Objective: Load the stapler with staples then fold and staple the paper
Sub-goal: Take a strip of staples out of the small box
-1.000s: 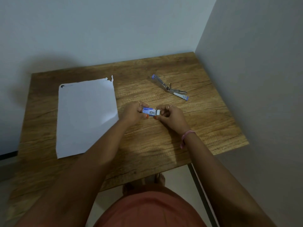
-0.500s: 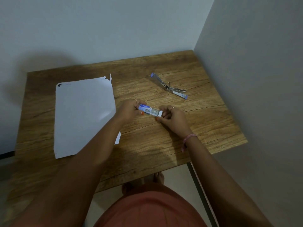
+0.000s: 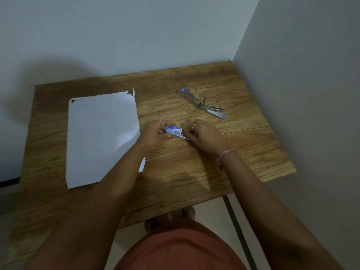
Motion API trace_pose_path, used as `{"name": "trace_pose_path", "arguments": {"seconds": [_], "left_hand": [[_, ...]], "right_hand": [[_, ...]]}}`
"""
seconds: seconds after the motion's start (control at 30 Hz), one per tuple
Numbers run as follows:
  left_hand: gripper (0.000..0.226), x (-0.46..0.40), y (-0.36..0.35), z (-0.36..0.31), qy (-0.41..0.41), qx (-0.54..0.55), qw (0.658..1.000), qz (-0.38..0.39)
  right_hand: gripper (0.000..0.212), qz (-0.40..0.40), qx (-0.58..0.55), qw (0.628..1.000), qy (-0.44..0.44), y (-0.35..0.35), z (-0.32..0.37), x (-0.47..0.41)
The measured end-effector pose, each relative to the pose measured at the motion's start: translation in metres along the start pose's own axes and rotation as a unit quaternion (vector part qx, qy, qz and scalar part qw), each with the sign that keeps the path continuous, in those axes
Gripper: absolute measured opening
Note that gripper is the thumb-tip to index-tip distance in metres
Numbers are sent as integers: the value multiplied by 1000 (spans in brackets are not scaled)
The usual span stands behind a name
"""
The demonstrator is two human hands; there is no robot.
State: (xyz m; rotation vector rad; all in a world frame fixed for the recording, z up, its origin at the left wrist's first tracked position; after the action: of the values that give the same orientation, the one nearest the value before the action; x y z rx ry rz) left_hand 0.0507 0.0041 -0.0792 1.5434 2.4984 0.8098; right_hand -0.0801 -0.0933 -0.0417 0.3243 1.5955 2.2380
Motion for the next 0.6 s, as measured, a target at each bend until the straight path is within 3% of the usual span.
{"name": "trace_pose_path", "arguments": {"seconds": [0.17, 0.27, 0.43, 0.6], "left_hand": [[43, -1, 0, 2, 8, 23, 1000, 4], [44, -1, 0, 2, 9, 26, 1000, 3], [43, -1, 0, 2, 10, 22, 1000, 2], [44, -1, 0, 2, 17, 28, 999, -2]], "right_hand": [[32, 31, 111, 993, 14, -2, 11, -12], [30, 36, 122, 992, 21, -4, 13, -16], [24, 56, 53, 997, -5, -15, 5, -13], [14, 9, -130, 989, -70, -7, -10, -6]]}}
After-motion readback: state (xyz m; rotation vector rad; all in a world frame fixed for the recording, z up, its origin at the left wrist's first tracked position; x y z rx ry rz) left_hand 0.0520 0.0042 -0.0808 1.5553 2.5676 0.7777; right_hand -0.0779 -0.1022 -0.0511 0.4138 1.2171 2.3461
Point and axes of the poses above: each hand's wrist, its own x-axis away from the middle knuckle, its own y-axis out of the back of the hand, z = x × y, the point moved 6 cm from there along -x, towards the middle knuckle, and after that the axes turned 4 degrees about x, right-handed, at the moved point
